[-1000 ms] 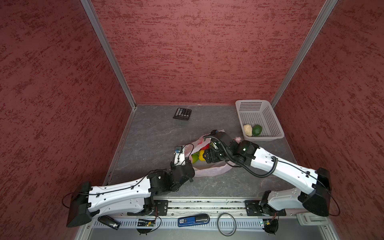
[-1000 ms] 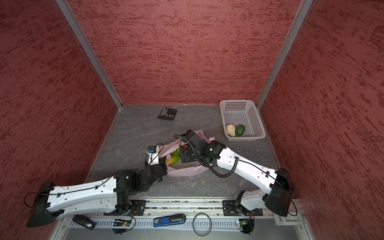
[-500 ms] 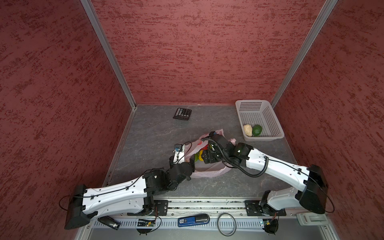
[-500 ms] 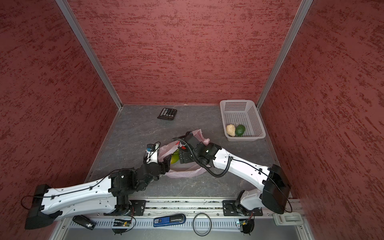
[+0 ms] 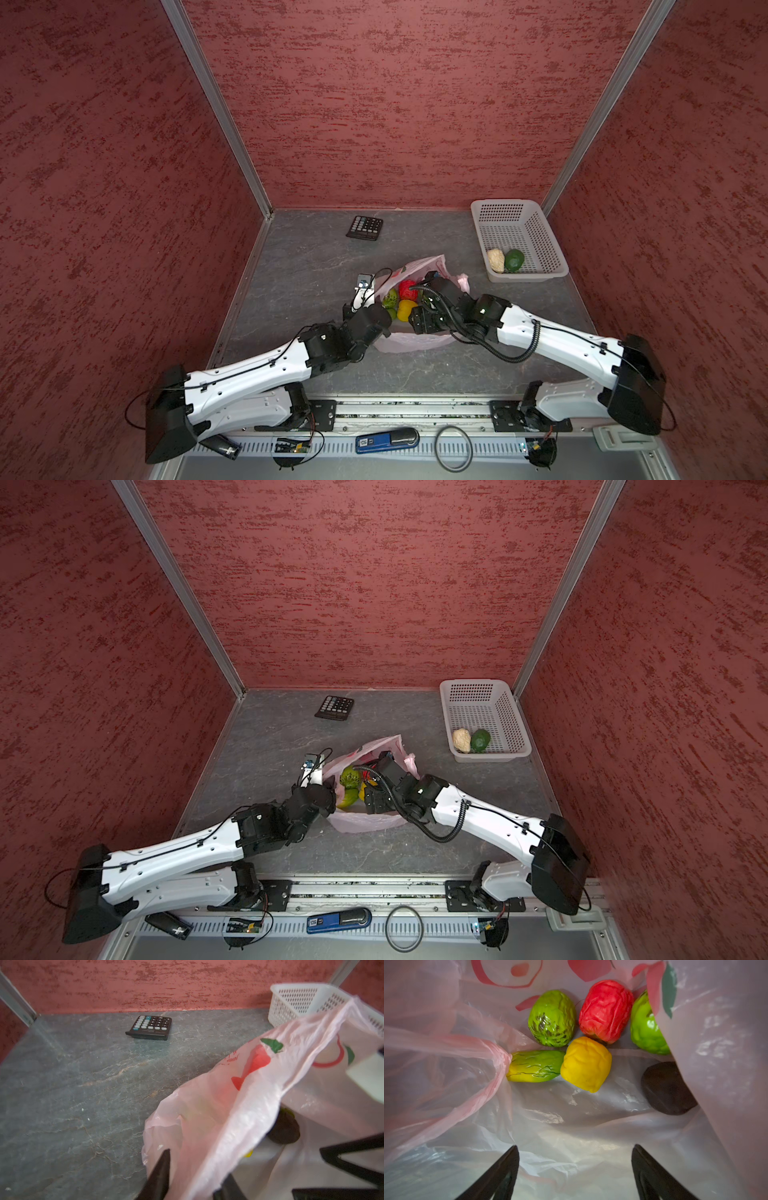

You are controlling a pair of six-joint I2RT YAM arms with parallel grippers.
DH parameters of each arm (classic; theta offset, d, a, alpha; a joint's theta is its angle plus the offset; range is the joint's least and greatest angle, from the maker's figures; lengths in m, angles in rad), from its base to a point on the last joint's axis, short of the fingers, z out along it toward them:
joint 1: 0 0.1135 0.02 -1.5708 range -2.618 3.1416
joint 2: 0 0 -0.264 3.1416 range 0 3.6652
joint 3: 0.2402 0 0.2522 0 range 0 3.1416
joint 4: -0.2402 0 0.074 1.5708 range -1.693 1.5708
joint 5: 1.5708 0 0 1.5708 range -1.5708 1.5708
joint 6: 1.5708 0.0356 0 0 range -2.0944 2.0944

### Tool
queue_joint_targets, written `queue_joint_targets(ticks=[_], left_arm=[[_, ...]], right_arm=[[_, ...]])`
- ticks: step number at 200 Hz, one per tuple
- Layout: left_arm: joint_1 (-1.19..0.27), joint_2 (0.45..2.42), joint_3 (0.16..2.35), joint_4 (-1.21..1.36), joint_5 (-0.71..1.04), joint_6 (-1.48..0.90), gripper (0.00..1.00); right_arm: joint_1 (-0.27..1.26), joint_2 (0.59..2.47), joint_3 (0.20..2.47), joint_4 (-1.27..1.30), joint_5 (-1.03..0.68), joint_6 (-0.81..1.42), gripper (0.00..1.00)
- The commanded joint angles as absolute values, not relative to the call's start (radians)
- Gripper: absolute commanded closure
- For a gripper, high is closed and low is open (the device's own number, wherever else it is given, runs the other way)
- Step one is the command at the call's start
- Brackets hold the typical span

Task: Untie the knot of the plastic bag and take out the fruit
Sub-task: 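Reach the right gripper down toward the fruits inside the bag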

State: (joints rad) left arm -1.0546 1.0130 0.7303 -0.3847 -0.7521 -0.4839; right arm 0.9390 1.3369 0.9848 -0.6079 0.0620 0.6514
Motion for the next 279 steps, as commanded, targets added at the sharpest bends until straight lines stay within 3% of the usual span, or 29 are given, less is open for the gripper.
queue_joint_targets(ticks=[1, 72, 138, 279], left_arm=[[-1.02, 0.996, 0.739, -0.314, -0.748, -0.408, 0.83], [-1.034, 0.936, 0.714, -0.35, -0.759, -0.489, 0.98], [-1.273, 0.948, 0.631, -0.407, -0.812, -0.675, 1.0], [-1.292, 0.96, 0.631, -0.412, -0.859, -0.684, 1.0]], right_arm=[[0.946, 1.302, 0.95, -0.58, 0.084, 0.687, 0.14], [0.946, 1.247, 0.811, -0.569, 0.068, 0.726, 0.14], [0.945, 1.294, 0.876, -0.548, 0.113, 0.767, 0.11], [0.932, 1.607, 0.956, -0.213, 0.219, 1.012, 0.08]])
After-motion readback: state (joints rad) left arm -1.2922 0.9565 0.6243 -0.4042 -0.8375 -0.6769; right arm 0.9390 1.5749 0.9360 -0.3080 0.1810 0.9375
